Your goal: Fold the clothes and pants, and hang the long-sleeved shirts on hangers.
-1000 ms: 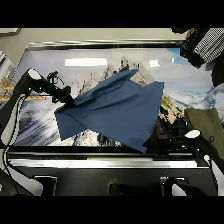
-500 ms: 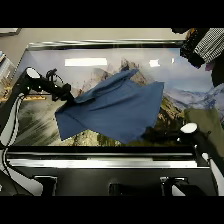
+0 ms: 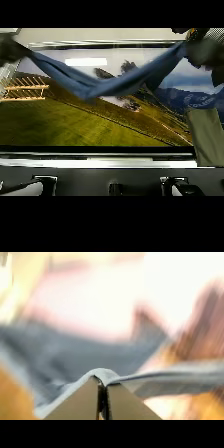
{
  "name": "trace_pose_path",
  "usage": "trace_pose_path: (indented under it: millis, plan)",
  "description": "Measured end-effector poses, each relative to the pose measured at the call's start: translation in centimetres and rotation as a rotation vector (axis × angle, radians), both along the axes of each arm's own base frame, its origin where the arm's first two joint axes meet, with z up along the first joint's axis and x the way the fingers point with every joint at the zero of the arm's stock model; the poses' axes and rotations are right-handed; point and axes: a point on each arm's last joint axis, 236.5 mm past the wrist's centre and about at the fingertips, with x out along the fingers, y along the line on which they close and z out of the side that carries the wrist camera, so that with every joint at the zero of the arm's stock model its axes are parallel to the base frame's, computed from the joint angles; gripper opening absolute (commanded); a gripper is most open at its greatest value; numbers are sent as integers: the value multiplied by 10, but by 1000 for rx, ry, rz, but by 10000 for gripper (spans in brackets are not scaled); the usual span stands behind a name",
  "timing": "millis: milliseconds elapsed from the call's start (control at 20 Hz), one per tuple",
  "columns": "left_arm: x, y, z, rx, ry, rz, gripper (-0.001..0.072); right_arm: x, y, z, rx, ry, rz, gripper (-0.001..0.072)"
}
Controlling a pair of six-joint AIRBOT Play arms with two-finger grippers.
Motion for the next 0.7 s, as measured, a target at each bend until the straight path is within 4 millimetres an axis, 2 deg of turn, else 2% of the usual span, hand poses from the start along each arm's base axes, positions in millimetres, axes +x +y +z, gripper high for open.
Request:
trace_pose_path:
  millis: [50,150,250,350,450,550,650,700]
  plan:
    - [-20,10,30,10,-61,46,13,-17,-13,40,-16,-103,-65,24]
    - [-67,30,83,45,-177,161,13,-55,-39,103,-25,-270,-196,24]
    - [-112,46,120,82,-271,277,14,-87,-63,142,-11,-380,-311,24]
    - [-151,61,144,116,-338,395,13,-104,-77,160,4,-431,-376,24]
    - [-176,74,157,139,-378,493,13,-101,-85,157,12,-400,-413,25]
    - [-181,86,158,156,-378,548,13,-77,-90,133,7,-292,-428,25]
    - [-165,96,142,166,-327,558,13,-39,-92,89,-15,-121,-428,24]
    - [-148,99,124,171,-275,543,14,-18,-92,62,-30,-27,-424,24]
